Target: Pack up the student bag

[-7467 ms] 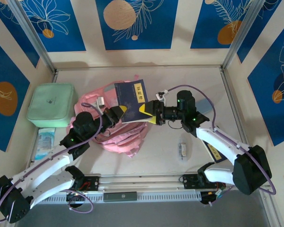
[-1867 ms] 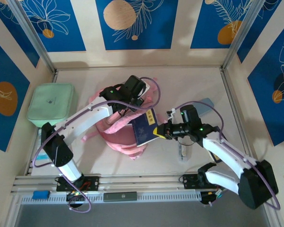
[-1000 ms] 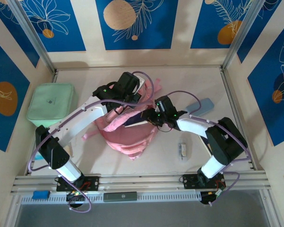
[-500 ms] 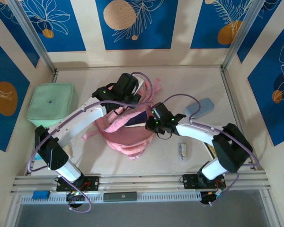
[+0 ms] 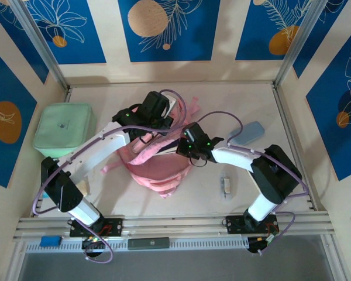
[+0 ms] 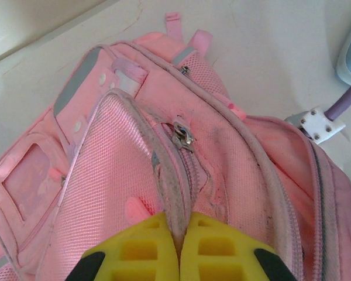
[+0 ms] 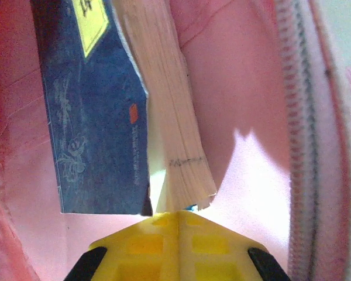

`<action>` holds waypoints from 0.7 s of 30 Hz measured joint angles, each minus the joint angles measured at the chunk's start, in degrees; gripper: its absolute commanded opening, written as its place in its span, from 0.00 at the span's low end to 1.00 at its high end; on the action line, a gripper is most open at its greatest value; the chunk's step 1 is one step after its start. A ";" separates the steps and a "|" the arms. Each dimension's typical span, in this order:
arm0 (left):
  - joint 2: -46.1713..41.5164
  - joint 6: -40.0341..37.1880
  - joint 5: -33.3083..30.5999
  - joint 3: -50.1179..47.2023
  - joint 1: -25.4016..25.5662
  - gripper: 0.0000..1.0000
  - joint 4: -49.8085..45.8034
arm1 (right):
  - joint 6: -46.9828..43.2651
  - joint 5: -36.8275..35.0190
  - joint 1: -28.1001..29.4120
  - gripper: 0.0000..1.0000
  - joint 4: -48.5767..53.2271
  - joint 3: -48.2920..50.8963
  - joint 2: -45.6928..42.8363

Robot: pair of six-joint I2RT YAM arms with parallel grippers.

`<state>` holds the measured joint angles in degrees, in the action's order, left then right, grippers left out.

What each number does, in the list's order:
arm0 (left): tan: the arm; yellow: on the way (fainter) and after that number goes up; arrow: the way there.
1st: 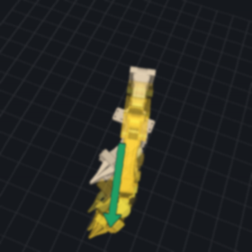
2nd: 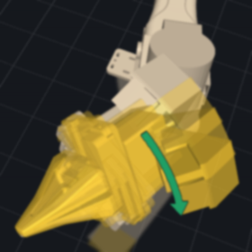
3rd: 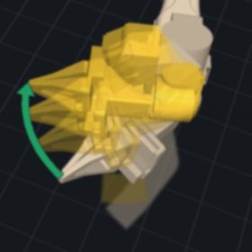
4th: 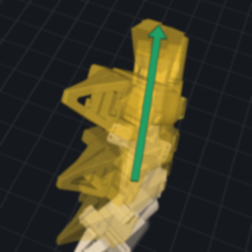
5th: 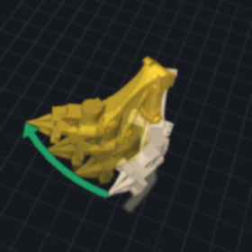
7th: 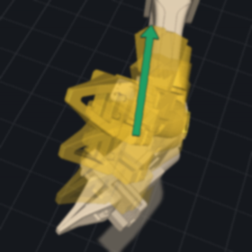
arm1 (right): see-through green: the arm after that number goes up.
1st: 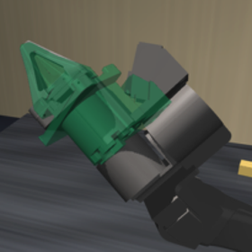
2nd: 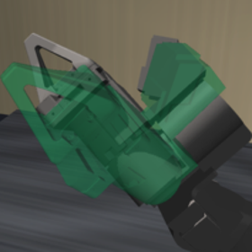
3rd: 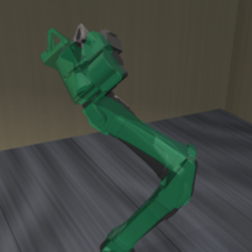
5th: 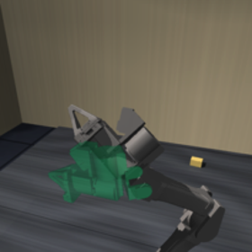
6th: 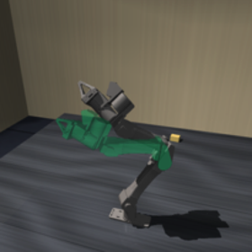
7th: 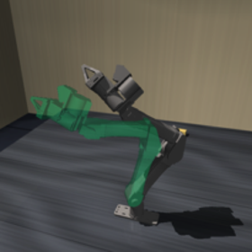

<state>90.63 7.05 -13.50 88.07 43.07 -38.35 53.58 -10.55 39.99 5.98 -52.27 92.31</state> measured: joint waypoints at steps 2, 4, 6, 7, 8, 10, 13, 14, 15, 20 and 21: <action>-0.33 0.48 0.31 -1.27 0.00 0.02 1.03 | -0.92 0.39 0.00 0.12 1.75 1.31 -2.86; -0.76 1.46 1.64 -3.30 0.00 0.07 2.29 | -1.68 0.50 0.00 0.17 4.79 2.82 -7.15; -1.14 2.78 3.74 -5.86 0.00 0.15 3.91 | -2.19 0.24 0.00 0.23 9.16 3.98 -12.61; -1.25 3.54 4.85 -7.08 0.00 0.24 4.72 | -2.12 0.09 -0.17 0.27 11.21 4.26 -14.91; -1.38 4.68 6.36 -8.79 0.00 0.34 5.95 | -2.14 -0.07 -0.48 0.32 13.75 4.44 -17.64; -1.75 6.40 10.29 -12.04 0.04 0.44 8.07 | -1.97 -0.17 -1.53 0.42 18.38 4.55 -22.18; -2.86 9.42 15.80 -16.44 0.85 0.52 11.19 | -1.64 -0.17 -4.63 0.52 24.55 5.29 -27.32; -3.61 10.27 17.07 -17.88 1.22 0.54 12.52 | -1.46 0.17 -6.19 0.53 26.82 5.75 -28.72; -4.70 11.26 18.12 -19.52 1.66 0.56 13.97 | -1.20 0.50 -8.31 0.55 29.35 6.21 -30.05; -11.41 17.27 22.58 -29.14 4.81 0.58 23.43 | 0.37 0.17 -21.79 0.63 40.30 7.67 -33.70; -12.35 18.73 23.15 -31.01 5.49 0.59 25.55 | 0.57 0.00 -24.85 0.65 42.03 7.85 -34.05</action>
<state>78.28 25.78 9.65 57.06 48.56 -12.80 54.15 -10.55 15.14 48.01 -44.42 58.26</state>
